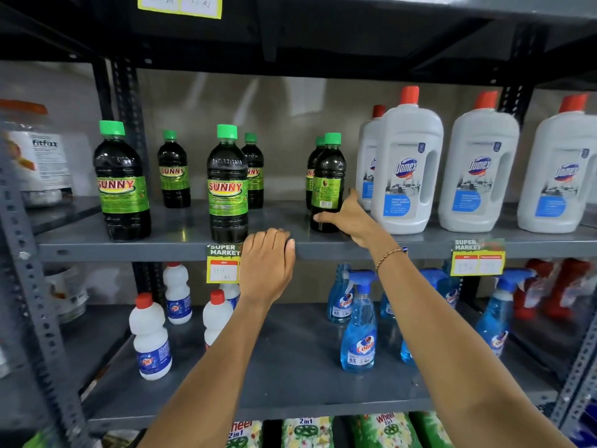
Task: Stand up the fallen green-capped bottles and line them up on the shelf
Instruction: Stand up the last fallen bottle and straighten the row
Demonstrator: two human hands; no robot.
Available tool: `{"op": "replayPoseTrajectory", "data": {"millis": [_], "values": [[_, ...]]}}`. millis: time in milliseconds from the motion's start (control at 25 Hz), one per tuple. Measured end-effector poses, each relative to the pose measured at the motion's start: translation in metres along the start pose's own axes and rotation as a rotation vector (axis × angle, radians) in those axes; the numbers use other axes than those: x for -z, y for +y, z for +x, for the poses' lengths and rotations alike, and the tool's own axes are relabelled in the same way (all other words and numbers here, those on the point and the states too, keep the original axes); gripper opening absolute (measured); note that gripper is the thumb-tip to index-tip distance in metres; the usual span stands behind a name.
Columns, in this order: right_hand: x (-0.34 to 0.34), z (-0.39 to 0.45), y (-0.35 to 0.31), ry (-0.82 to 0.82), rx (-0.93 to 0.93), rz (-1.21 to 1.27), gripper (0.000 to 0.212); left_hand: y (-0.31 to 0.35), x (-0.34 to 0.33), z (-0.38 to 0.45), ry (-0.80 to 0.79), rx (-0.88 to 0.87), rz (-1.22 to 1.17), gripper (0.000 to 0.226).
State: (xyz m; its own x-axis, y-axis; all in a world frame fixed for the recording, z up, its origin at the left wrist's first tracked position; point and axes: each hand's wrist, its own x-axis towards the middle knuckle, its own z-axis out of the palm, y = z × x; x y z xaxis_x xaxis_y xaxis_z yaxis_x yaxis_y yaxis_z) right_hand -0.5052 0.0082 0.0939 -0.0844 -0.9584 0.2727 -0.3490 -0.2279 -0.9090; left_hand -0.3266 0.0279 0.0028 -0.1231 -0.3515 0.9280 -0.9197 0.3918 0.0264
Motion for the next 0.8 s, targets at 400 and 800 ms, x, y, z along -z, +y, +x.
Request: {"op": "replayPoseTrajectory", "data": {"millis": [400,800], "values": [[-0.001,-0.0006,0.0062,0.066,0.061,-0.093,0.085,0.0006,0.0048,-0.0003,-0.055,0.023,-0.034,0.039],[0.0013,-0.0013,0.0052,0.026,0.01,-0.106,0.078,-0.0005,0.0066,-0.0001,-0.075,0.03,-0.055,0.041]]}}
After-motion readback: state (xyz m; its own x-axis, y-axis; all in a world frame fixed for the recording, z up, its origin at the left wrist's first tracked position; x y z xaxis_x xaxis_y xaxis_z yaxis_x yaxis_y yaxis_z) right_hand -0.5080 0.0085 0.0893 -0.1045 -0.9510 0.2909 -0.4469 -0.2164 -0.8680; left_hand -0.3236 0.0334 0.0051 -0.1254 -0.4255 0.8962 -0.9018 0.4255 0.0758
